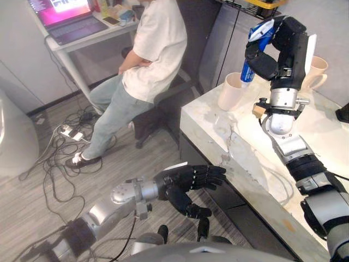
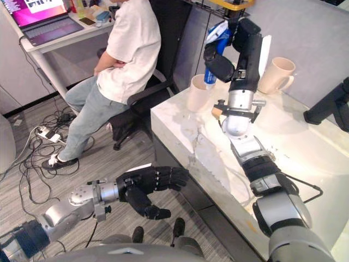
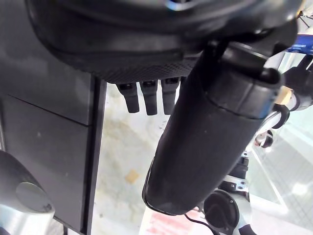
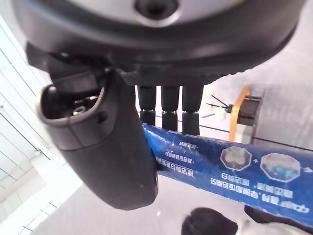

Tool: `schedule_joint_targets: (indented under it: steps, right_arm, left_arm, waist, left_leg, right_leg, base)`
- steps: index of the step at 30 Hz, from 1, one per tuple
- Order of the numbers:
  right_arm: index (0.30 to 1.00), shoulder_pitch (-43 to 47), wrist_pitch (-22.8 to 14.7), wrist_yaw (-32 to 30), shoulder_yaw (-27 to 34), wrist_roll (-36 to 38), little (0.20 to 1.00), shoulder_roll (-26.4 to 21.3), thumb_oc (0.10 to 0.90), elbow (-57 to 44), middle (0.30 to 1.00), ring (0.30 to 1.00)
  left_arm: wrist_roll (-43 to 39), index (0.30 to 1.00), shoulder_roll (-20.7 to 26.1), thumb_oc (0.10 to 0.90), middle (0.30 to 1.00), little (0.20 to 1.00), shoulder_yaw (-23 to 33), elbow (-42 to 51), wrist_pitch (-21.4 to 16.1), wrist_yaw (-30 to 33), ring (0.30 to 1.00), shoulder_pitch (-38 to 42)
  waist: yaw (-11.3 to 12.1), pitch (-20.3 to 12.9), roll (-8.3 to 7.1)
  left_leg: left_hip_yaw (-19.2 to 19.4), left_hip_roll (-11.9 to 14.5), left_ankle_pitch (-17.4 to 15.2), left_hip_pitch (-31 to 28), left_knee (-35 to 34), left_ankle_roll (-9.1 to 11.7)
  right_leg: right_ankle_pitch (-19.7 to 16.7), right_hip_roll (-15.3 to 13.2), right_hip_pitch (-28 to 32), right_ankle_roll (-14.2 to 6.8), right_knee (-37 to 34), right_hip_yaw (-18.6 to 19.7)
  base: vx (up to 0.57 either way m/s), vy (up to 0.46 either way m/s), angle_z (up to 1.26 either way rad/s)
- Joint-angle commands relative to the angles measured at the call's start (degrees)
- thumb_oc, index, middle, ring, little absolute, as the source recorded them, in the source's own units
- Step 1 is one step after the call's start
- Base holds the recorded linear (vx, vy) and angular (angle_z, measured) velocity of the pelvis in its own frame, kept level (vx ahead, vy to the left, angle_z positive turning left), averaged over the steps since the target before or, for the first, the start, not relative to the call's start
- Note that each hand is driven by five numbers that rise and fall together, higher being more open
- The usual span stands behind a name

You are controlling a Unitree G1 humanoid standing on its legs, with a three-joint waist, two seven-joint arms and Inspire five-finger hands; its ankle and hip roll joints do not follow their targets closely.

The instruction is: Organize the bathroom.

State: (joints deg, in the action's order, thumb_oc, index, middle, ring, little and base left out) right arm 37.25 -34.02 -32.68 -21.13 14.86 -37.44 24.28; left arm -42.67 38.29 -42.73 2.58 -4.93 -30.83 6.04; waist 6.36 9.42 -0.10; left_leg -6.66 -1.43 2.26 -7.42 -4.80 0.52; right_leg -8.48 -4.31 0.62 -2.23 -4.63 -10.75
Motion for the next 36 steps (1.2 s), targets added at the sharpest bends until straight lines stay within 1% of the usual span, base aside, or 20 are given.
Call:
schedule_joint_targets:
  steps: [1, 7, 9, 13, 15, 20, 21, 22, 23, 27, 30, 33, 34, 36]
  right_arm:
    - [0.3, 12.1, -4.7, 2.2, 0.4, 3.5, 0.3, -2.4, 0.4, 2.5, 0.3, 0.3]
    - [0.3, 12.9, -5.1, 2.2, 0.3, 4.2, 0.3, -1.7, 0.4, 6.4, 0.3, 0.3]
    - [0.3, 13.7, -5.1, 1.8, 0.3, 4.4, 0.3, -1.6, 0.4, 7.6, 0.3, 0.3]
    - [0.3, 13.6, -4.6, 0.9, 0.9, 2.1, 0.3, -1.1, 0.4, 7.2, 0.3, 0.3]
    - [0.3, 13.7, -4.3, 1.7, 1.0, 2.7, 0.3, -1.2, 0.4, 7.7, 0.3, 0.3]
    - [0.3, 12.9, -4.0, 1.7, 0.8, 2.6, 0.3, -1.2, 0.4, 7.6, 0.3, 0.3]
    - [0.347, 12.9, -3.4, 2.2, 0.9, 2.6, 0.347, -1.0, 0.431, 7.3, 0.347, 0.347]
    - [0.599, 12.7, -2.7, 2.9, 1.0, 2.7, 0.599, -1.0, 0.599, 6.8, 0.599, 0.599]
    - [0.9, 12.5, -2.5, 2.8, 0.9, 2.7, 0.9, -1.0, 0.8, 6.6, 0.9, 0.9]
    - [0.9, 11.5, -0.7, 3.5, 1.2, 3.1, 0.9, -1.0, 0.8, 6.4, 0.9, 0.9]
    - [0.9, 10.3, 1.5, 3.8, 1.4, 2.7, 0.9, -0.7, 0.8, 6.0, 0.9, 0.9]
    - [0.9, 9.5, 2.6, 3.7, 1.5, 3.0, 0.9, -0.3, 0.8, 5.8, 0.9, 0.9]
    - [0.9, 9.0, 4.2, 3.6, 1.8, 3.1, 0.9, -0.2, 0.8, 5.1, 0.9, 0.9]
    - [0.9, 8.5, 5.2, 3.9, 2.1, 3.5, 0.9, 0.0, 0.8, 4.7, 0.9, 0.9]
  left_arm:
    - [-4.4, 0.9, -0.3, 0.8, 0.9, 0.9, 1.2, 5.1, -5.1, -1.8, 0.9, -0.8]
    - [-4.5, 0.9, 0.4, 0.8, 0.9, 0.9, 1.7, 5.1, -5.2, -2.4, 0.9, -2.1]
    - [-4.4, 0.9, 0.6, 0.8, 0.9, 0.9, 1.8, 5.3, -5.7, -2.6, 0.9, -2.7]
    - [-5.0, 0.9, 0.6, 0.8, 0.9, 0.9, 2.0, 4.9, -6.2, -3.0, 0.9, -2.7]
    - [-4.7, 0.9, 0.7, 0.8, 0.9, 0.9, 2.2, 4.7, -5.9, -3.1, 0.9, -3.0]
    - [-4.4, 0.9, 0.8, 0.8, 0.9, 0.9, 2.1, 4.8, -6.8, -3.9, 0.9, -4.6]
    - [-4.3, 0.9, 0.9, 0.8, 0.9, 0.9, 2.0, 4.8, -7.2, -4.0, 0.9, -4.6]
    - [-4.2, 0.9, 0.9, 0.8, 0.9, 0.9, 1.9, 4.8, -7.4, -4.1, 0.9, -4.6]
    - [-4.2, 0.9, 0.9, 0.8, 0.9, 0.9, 1.9, 4.7, -7.4, -4.1, 0.9, -4.5]
    - [-3.7, 0.9, 0.8, 0.8, 0.9, 0.9, 1.8, 4.3, -7.7, -3.2, 0.9, -4.5]
    - [-3.9, 0.9, 0.8, 0.8, 0.9, 0.9, 2.4, 4.8, -7.5, -3.1, 0.9, -4.7]
    - [-3.8, 0.9, 0.7, 0.8, 0.9, 0.9, 2.5, 5.0, -7.5, -1.9, 0.9, -4.8]
    - [-3.7, 0.9, 0.6, 0.8, 0.9, 0.9, 2.8, 5.0, -7.8, -1.5, 0.9, -4.7]
    - [-3.6, 0.9, 0.6, 0.8, 0.9, 0.9, 2.9, 4.8, -7.8, -1.3, 0.9, -4.8]
  waist:
    - [1.2, -5.9, -0.36]
    - [2.0, -5.5, -0.17]
    - [2.2, -5.3, 0.17]
    - [2.4, -4.7, 0.54]
    - [2.5, -4.8, 0.64]
    - [2.5, -4.8, 1.2]
    - [2.5, -4.6, 1.36]
    - [2.5, -4.4, 1.54]
    - [2.4, -4.3, 1.61]
    - [2.0, -4.3, 1.74]
    - [1.8, -4.7, 1.78]
    - [1.6, -4.8, 1.79]
    - [1.5, -4.9, 1.77]
    - [1.4, -5.0, 1.72]
  left_leg:
    - [-1.1, 0.5, -2.9, 3.0, -0.2, -0.8]
    - [-0.8, 1.4, -2.4, 3.2, -0.2, -0.2]
    - [-0.7, 1.7, -2.1, 3.3, -0.2, 0.1]
    - [-0.8, 2.2, -1.8, 3.6, -0.2, 0.5]
    - [-1.1, 2.3, -1.7, 3.5, -0.2, 0.7]
    - [-0.9, 2.6, -1.6, 3.8, 0.0, 1.0]
    - [-0.9, 2.6, -1.5, 3.9, 0.1, 1.0]
    - [-0.8, 2.6, -1.5, 4.0, 0.1, 1.0]
    - [-0.9, 2.6, -1.4, 4.1, 0.2, 1.0]
    - [-0.8, 2.5, -1.5, 4.0, 0.0, 1.1]
    - [-0.7, 2.4, -1.6, 3.8, -0.1, 1.0]
    - [-0.6, 2.2, -1.6, 3.7, -0.1, 0.8]
    - [-0.6, 2.0, -1.7, 3.7, -0.2, 0.7]
    - [-0.6, 1.9, -1.8, 3.7, -0.2, 0.6]
  right_leg:
    - [6.8, 0.0, 2.3, -2.9, 1.6, 0.0]
    - [7.8, 0.5, 3.5, -2.1, 1.6, -0.9]
    - [8.3, 0.7, 3.7, -1.7, 1.8, -1.1]
    - [8.9, 0.9, 3.7, -1.3, 2.6, -1.8]
    - [9.3, 1.0, 3.9, -1.1, 2.7, -2.0]
    - [9.8, 1.2, 4.3, -0.5, 2.7, -2.1]
    - [9.8, 1.2, 4.1, -0.5, 2.8, -2.1]
    - [9.8, 1.1, 4.0, -0.5, 3.0, -2.2]
    - [9.8, 1.0, 4.0, -0.5, 3.1, -2.3]
    - [9.8, 1.0, 4.2, -0.5, 2.7, -2.2]
    - [9.7, 1.0, 4.6, -0.6, 2.1, -1.9]
    - [9.6, 0.9, 4.7, -0.6, 2.0, -1.5]
    - [9.5, 0.9, 4.8, -0.7, 1.9, -1.3]
    - [9.4, 0.8, 4.9, -0.8, 1.7, -1.2]
  base:
    - [0.07, -0.079, 0.07]
    - [0.07, -0.081, 0.05]
    - [0.06, -0.069, 0.13]
    - [0.04, -0.061, 0.06]
    - [0.06, -0.053, 0.02]
    - [0.04, -0.025, 0.01]
    - [0.0, 0.0, 0.0]
    - [0.0, 0.0, 0.0]
    - [0.0, 0.0, 0.0]
    - [0.0, 0.0, 0.0]
    - [-0.01, 0.028, -0.01]
    - [-0.04, 0.056, -0.05]
    - [-0.06, 0.061, -0.06]
    - [-0.05, 0.057, -0.03]
